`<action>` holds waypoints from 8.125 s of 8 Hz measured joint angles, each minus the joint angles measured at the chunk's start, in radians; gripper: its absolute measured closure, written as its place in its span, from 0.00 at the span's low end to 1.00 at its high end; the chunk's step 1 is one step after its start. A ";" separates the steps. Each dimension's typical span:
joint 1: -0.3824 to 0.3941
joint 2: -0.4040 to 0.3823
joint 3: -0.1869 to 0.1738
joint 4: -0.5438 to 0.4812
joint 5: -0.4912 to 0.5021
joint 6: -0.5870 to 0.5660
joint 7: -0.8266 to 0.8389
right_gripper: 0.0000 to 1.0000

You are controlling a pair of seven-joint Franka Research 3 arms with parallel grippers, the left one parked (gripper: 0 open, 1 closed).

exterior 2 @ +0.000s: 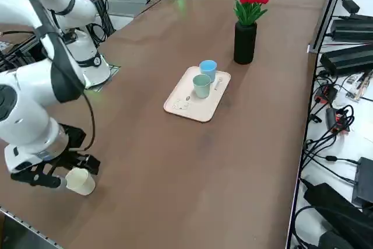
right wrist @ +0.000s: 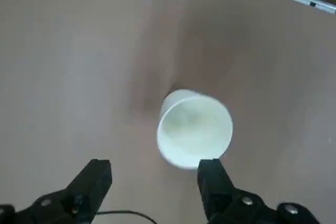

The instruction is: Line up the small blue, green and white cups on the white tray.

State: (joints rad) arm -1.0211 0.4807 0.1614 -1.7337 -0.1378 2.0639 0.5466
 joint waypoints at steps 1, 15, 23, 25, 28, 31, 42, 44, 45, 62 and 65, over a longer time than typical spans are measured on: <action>-0.010 0.024 0.001 0.000 0.000 0.027 -0.015 0.00; -0.026 -0.006 0.160 0.019 0.002 -0.117 0.048 0.97; 0.283 0.044 0.478 -0.021 0.012 -0.039 0.794 0.97; 0.310 0.087 0.475 -0.021 0.012 -0.002 0.837 0.97; 0.312 0.100 0.463 -0.055 0.012 0.055 0.841 0.97; 0.312 0.101 0.455 -0.115 0.011 0.120 0.843 0.97; 0.322 -0.016 0.450 -0.021 -0.020 -0.069 0.801 0.00; 0.323 -0.079 0.453 0.098 -0.019 -0.288 0.633 0.00; 0.320 -0.089 0.452 0.157 -0.019 -0.376 0.507 0.00; 0.963 -0.564 -0.133 -0.050 0.147 -0.411 -0.630 0.00; 0.990 -0.584 -0.173 -0.048 0.147 -0.427 -0.676 0.00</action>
State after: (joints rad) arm -0.0315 -0.1033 -0.0121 -1.7817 0.0089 1.6366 -0.1295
